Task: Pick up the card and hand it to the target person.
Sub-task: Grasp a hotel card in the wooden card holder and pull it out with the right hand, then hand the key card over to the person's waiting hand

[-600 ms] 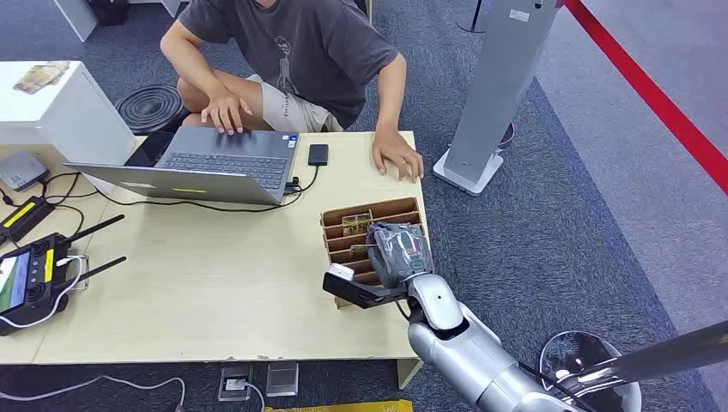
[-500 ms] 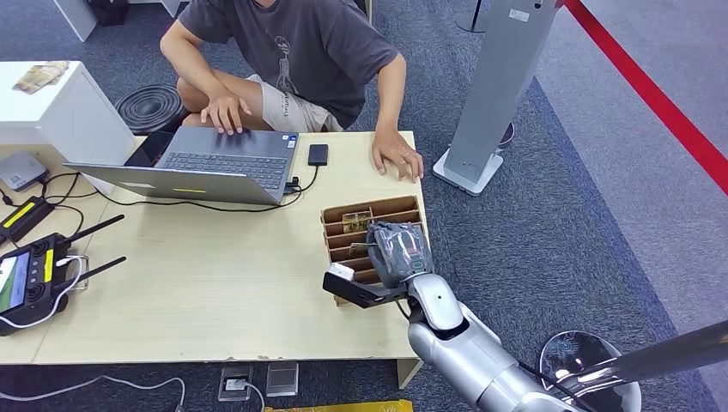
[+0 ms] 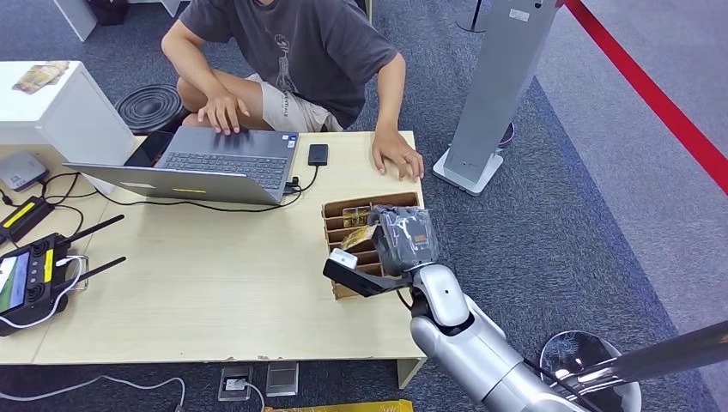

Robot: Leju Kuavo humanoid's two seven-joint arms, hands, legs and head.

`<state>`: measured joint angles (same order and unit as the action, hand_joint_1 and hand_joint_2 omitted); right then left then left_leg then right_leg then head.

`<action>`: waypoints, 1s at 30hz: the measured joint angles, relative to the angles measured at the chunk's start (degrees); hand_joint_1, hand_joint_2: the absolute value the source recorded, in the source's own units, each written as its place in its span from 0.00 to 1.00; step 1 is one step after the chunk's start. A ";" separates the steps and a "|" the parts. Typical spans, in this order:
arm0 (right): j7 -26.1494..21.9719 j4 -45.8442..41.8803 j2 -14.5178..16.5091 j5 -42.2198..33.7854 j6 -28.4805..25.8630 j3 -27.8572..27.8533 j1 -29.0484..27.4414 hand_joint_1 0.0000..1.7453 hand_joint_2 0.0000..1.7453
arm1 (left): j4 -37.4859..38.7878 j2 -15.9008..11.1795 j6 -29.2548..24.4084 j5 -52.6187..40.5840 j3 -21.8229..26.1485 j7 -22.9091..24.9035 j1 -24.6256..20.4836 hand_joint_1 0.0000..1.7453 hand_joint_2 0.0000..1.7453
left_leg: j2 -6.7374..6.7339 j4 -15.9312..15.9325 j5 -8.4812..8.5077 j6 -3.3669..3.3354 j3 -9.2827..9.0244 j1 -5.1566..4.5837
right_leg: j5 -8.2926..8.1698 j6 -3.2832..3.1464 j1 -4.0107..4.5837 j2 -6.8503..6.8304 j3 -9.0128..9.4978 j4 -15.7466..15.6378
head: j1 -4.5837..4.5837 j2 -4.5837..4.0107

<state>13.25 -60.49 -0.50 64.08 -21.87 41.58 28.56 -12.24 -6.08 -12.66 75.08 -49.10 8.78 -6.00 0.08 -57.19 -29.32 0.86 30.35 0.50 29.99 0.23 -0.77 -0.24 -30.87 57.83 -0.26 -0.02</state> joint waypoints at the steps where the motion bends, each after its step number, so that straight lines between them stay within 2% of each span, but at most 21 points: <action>1: 0.15 -1.30 -0.21 0.36 -0.05 -0.32 -0.04 0.89 1.00 | 0.00 0.00 -0.01 0.00 0.01 -0.03 0.02 0.00 0.00 | 0.00 0.00 0.00 0.00 0.00 0.00 | 0.00 0.00 0.00 0.00 0.00 0.00 | 0.00 0.00; 8: 1.67 -11.24 -2.10 2.90 0.17 -2.95 -0.09 0.86 1.00 | 0.00 0.01 -0.02 0.00 0.01 -0.23 0.12 0.00 0.00 | 0.00 0.00 0.00 0.00 0.00 0.00 | 0.00 0.00 0.00 0.00 0.00 0.00 | -0.02 0.00; 12: 2.77 -15.84 -3.25 3.75 0.57 -4.44 0.08 0.91 1.00 | 0.00 0.03 -0.02 -0.01 0.01 -0.23 0.13 0.00 0.00 | 0.00 0.00 0.00 0.00 0.00 0.00 | 0.00 0.00 0.00 0.00 0.00 0.00 | -0.03 0.00; 15: 4.79 -18.26 -4.23 3.87 0.80 -5.92 0.47 0.98 1.00 | 0.00 0.06 -0.02 -0.13 0.01 -0.23 0.13 0.00 0.00 | 0.00 0.00 0.00 0.00 0.00 0.00 | 0.00 0.00 0.00 0.00 0.01 0.00 | -0.01 0.00; 16: 5.53 -18.69 -4.54 3.91 0.79 -6.44 0.62 1.00 1.00 | 0.00 0.07 -0.02 -0.18 0.00 -0.23 0.12 0.00 0.00 | 0.00 0.00 0.00 0.00 0.00 0.00 | 0.00 0.00 0.00 0.00 0.01 0.00 | -0.01 0.00; 25: 12.49 -17.37 -5.93 5.11 0.89 -9.68 2.68 1.00 1.00 | 0.00 0.16 -0.33 -0.70 -0.01 0.07 0.07 0.00 0.00 | 0.00 -0.01 0.00 0.00 0.01 0.00 | -0.01 0.00 0.00 0.00 0.00 0.00 | -0.02 0.00; 30: 13.81 -14.59 -6.16 4.81 1.85 -10.79 3.95 0.99 1.00 | 0.00 0.25 -0.58 -0.67 -0.03 0.13 0.05 0.00 0.00 | 0.01 0.00 0.00 0.00 0.03 0.00 | -0.01 0.00 0.00 0.00 0.00 0.00 | -0.02 0.00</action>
<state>27.06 -75.08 -6.67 68.90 -20.02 30.79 32.51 -12.24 -5.82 -13.24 74.41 -49.13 8.90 -5.95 0.09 -57.19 -29.32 0.86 30.38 0.49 29.98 0.23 -0.77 -0.25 -30.87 57.83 -0.27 -0.02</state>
